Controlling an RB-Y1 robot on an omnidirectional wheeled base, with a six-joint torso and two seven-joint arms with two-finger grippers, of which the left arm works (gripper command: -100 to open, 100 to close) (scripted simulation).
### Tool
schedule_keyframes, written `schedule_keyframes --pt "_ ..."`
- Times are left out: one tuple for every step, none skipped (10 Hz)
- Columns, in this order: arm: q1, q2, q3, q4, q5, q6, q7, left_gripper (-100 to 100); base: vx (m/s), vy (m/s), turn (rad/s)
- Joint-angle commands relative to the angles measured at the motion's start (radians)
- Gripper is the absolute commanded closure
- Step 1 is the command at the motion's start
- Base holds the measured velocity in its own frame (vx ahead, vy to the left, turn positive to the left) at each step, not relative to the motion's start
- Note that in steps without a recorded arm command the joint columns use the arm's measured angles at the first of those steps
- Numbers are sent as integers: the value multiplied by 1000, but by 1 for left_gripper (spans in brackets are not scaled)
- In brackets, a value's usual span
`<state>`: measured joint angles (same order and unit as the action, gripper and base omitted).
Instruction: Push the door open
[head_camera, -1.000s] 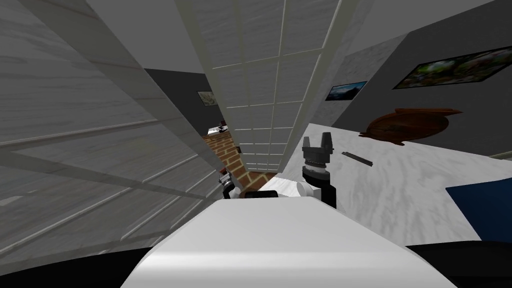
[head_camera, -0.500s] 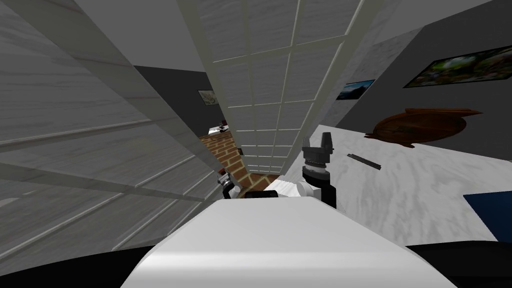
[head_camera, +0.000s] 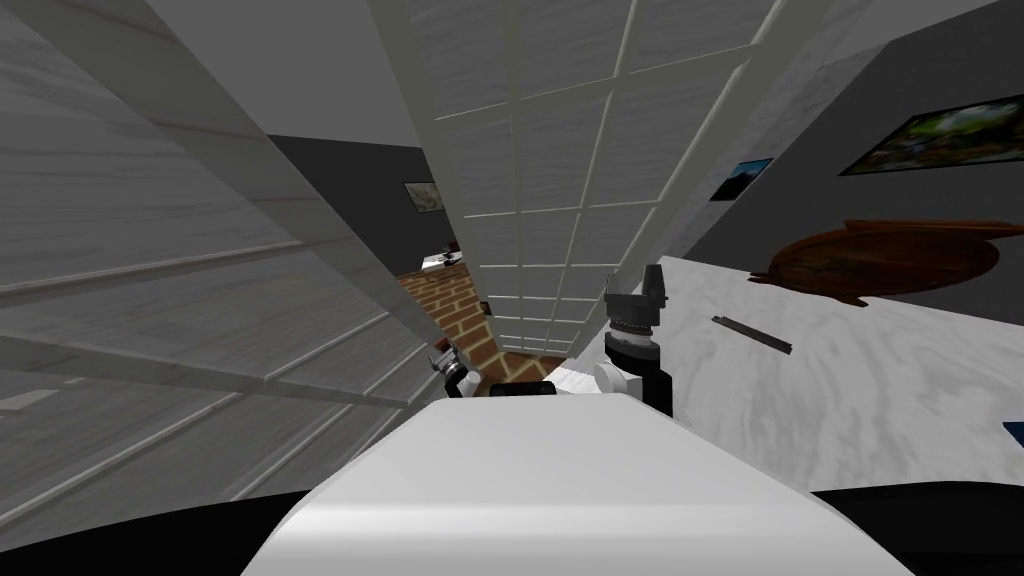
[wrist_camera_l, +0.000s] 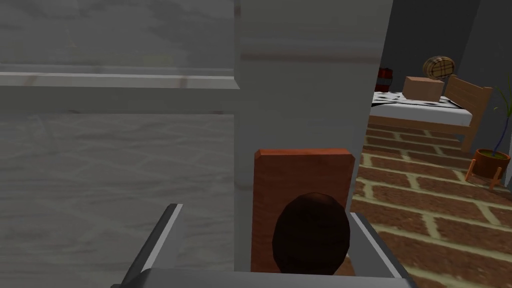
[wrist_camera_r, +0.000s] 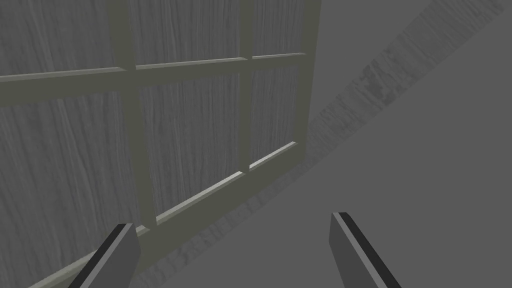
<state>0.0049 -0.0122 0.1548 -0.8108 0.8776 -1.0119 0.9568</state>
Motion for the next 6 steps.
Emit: schedule_keyframes --pt "-4 1 28 12 14 -27 -2 100 183 84 52" --pt "-8 -9 39 15 23 -33 -7 100 210 77 88" --pt "-8 -9 39 15 23 -33 -7 100 164 30 38" --pt "-12 -21 51 19 31 -38 -12 100 182 16 69" --pt "-13 -26 55 20 34 -40 -14 100 232 -9 112" --pt "-15 -30 59 21 36 -42 -16 100 208 -44 129"
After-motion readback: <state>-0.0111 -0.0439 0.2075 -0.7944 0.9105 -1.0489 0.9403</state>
